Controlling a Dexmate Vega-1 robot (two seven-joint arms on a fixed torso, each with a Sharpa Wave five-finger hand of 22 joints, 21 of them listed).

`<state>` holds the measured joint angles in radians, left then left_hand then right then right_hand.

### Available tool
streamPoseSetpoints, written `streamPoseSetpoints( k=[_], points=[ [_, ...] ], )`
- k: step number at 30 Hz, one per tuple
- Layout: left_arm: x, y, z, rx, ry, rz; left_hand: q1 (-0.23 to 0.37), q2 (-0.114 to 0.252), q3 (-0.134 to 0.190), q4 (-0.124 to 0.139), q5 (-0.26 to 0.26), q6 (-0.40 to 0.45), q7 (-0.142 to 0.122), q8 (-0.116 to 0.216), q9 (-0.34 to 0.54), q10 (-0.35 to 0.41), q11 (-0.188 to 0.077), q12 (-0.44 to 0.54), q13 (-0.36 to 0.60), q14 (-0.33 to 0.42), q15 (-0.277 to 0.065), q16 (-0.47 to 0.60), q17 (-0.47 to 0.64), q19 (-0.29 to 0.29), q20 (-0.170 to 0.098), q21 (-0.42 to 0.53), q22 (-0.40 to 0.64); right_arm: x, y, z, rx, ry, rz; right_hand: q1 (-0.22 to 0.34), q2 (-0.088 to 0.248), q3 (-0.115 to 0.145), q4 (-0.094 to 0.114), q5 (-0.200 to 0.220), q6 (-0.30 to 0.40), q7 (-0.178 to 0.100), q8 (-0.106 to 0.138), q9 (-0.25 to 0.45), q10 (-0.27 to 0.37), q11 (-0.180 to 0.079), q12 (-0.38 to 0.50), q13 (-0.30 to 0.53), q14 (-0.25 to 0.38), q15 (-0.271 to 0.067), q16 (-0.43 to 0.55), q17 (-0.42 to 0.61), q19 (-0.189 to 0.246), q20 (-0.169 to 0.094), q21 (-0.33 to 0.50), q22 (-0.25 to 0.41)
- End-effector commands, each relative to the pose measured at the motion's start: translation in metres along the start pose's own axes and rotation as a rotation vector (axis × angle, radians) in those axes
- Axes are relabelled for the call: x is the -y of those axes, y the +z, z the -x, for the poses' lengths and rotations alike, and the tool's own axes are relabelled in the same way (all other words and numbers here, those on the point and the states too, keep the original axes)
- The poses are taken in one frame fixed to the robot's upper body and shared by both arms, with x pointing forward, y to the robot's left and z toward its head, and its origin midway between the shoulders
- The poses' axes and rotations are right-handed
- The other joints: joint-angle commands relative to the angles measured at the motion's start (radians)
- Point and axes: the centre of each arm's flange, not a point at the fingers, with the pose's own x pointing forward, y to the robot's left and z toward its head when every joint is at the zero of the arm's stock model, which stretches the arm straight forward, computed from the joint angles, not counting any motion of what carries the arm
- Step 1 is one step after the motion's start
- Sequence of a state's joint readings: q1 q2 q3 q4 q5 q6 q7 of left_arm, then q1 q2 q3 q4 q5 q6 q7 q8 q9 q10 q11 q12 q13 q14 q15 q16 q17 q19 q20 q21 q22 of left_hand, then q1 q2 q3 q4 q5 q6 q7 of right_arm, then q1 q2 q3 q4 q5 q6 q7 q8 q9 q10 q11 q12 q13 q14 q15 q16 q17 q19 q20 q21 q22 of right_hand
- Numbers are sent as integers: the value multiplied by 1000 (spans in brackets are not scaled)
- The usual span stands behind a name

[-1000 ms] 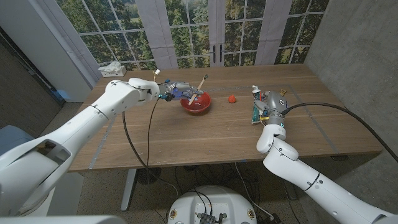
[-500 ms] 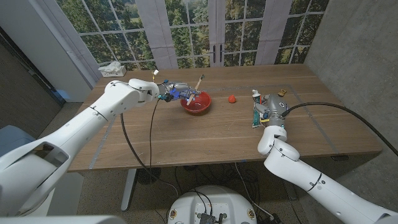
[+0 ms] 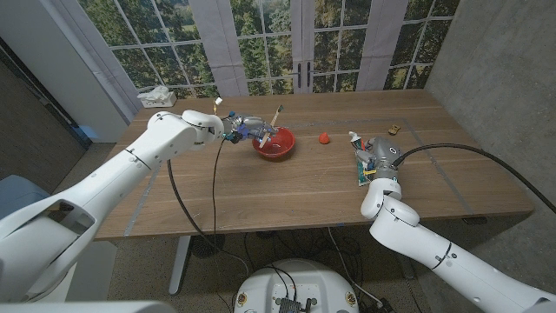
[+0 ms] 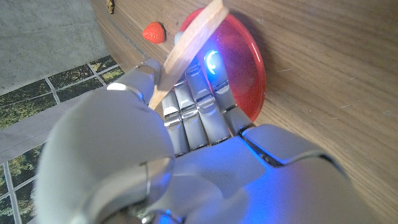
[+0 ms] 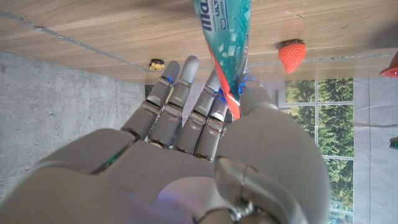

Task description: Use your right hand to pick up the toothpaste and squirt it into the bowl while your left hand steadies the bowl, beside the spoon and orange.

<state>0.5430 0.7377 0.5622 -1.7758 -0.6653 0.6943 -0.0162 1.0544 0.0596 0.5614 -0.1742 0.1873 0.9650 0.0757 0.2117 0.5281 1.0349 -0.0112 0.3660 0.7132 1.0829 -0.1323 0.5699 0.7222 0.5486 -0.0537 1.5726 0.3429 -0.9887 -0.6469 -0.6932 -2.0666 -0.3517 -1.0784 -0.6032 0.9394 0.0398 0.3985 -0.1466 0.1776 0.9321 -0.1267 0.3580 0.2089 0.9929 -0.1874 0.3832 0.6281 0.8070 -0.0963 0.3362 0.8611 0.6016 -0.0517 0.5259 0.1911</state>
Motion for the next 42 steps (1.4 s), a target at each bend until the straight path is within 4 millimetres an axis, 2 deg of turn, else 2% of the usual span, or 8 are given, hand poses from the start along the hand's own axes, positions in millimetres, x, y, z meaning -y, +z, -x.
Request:
streamPoseSetpoints(
  k=[1,13,18,21,33,36,38,42],
  points=[
    [0,-1,0,-16,11,-14,101,111,8,3,6,3,7,0,2,176,-159,-2,4,24,-95,5,5,0,-96,4,3,-11,1,1,-22,18,88,-10,5,-6,2,0,-8,1,-4,0,-3,1,-7,2,-5,-110,-3,-1,-7,2,8,1],
    [-2,-1,1,-34,26,-33,100,111,8,3,6,4,8,0,-1,178,-157,-5,3,24,-95,5,5,-1,-96,4,2,-18,5,0,-16,11,139,-11,7,-8,0,2,-13,-2,-8,0,-12,3,-14,3,-14,-110,-9,-5,-8,0,10,1],
    [-5,-2,1,-50,48,-43,100,111,8,2,6,3,8,0,-2,178,-157,-6,3,23,-96,3,2,-2,-95,4,2,-18,8,-1,-19,15,160,-30,3,-18,3,2,-54,-6,-26,0,-63,13,-47,-6,-48,-106,-36,-26,-12,5,12,1],
    [-6,-2,0,-76,64,-53,99,111,8,2,6,3,9,0,-3,178,-158,-6,5,23,-95,4,3,-2,-96,4,2,-19,9,-1,-23,24,172,-47,-2,-32,3,1,-94,-5,-45,-1,-141,30,-100,-25,-78,-101,-51,-41,-22,11,11,0],
    [-15,-3,-9,-105,72,-50,99,111,8,2,6,0,11,-2,-7,176,-154,-10,5,22,-95,3,3,-2,-93,4,1,-19,14,-2,-26,35,191,-102,-16,-70,14,-1,-178,8,-85,-1,-239,55,-171,-51,-165,-84,-82,-61,-42,26,7,-1],
    [-18,-3,-12,-109,78,-49,99,111,8,2,6,0,11,-2,-8,176,-155,-12,3,23,-96,5,4,-1,-94,4,1,-18,15,-3,-24,37,191,-133,-26,-89,22,-3,-209,13,-100,-1,-275,72,-188,-58,-186,-81,-88,-67,-50,34,4,-1],
    [-19,-3,-13,-115,88,-57,100,111,9,1,7,-4,11,-4,-9,174,-154,-14,1,23,-95,5,5,-2,-92,4,1,-18,16,-3,-22,42,185,-157,-32,-103,28,-4,-228,20,-109,0,-298,73,-196,-63,-204,-72,-95,-72,-59,40,0,-2],
    [-21,0,-17,-117,92,-68,100,111,9,1,7,-6,13,-5,-10,173,-156,-18,-4,21,-96,4,4,-1,-94,4,1,-18,16,-5,-18,56,171,-236,-39,-137,57,-2,-271,36,-128,2,-343,95,-201,-75,-233,-50,-106,-88,-83,61,-14,-3]
  ],
)
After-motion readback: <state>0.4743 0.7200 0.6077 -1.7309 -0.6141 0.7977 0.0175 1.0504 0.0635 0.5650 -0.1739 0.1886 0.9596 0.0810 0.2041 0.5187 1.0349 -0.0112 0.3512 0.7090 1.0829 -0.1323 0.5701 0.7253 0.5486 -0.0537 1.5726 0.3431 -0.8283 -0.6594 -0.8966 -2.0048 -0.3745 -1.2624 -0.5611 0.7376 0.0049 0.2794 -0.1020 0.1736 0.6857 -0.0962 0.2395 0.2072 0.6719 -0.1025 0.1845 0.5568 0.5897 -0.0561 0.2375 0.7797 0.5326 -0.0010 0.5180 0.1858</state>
